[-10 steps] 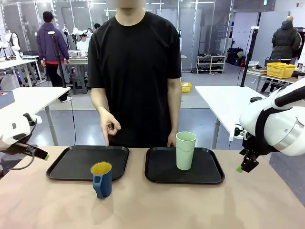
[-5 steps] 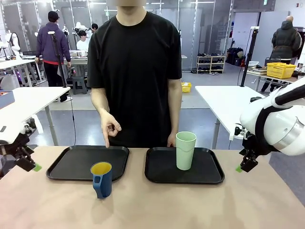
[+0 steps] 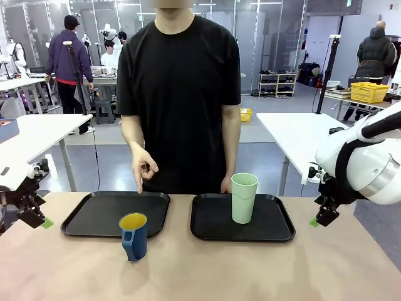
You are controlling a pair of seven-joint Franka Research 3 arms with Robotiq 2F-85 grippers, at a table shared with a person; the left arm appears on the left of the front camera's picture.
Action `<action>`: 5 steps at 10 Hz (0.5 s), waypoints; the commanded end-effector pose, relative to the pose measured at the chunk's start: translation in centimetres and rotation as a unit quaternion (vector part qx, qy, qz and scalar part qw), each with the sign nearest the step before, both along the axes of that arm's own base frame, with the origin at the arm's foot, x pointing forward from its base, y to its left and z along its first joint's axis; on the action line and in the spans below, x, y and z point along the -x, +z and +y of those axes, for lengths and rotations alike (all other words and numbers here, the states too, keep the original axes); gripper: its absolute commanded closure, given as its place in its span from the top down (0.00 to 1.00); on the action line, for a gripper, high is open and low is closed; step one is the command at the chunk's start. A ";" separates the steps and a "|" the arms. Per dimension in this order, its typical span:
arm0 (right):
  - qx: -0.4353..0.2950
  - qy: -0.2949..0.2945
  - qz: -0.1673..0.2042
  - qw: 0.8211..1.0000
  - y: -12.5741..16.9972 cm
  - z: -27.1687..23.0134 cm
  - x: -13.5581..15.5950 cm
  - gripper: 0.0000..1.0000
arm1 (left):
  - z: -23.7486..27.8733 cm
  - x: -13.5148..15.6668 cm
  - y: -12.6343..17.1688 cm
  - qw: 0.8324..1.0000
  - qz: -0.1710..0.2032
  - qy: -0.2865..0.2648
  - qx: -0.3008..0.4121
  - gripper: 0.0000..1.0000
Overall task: Sort and store the cups by type.
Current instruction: Pick up the Handle plastic cup and place it into the empty Flat Tray.
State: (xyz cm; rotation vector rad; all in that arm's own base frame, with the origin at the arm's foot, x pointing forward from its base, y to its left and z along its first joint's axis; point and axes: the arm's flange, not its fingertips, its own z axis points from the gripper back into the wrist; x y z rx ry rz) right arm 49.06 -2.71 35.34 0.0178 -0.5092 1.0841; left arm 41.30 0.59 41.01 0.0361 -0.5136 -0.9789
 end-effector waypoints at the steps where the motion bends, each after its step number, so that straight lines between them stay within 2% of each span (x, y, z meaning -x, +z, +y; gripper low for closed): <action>1: -0.009 0.002 -0.001 1.000 0.1 -0.1 -0.3 1.00 | 0.0 0.0 -0.1 1.000 0.000 -0.007 -0.005 1.00; 2: -0.009 0.002 -0.001 1.000 0.1 -0.1 -0.3 1.00 | -1.0 -1.6 -0.6 0.996 0.003 -0.072 -0.046 1.00; 4: -0.009 0.002 -0.001 1.000 0.1 -0.1 -0.3 1.00 | -2.5 -3.3 -1.0 0.979 0.015 -0.196 -0.051 1.00; 5: -0.009 0.002 -0.001 1.000 0.1 -0.1 -0.3 1.00 | -3.0 -3.7 -1.5 0.970 0.025 -0.239 -0.044 1.00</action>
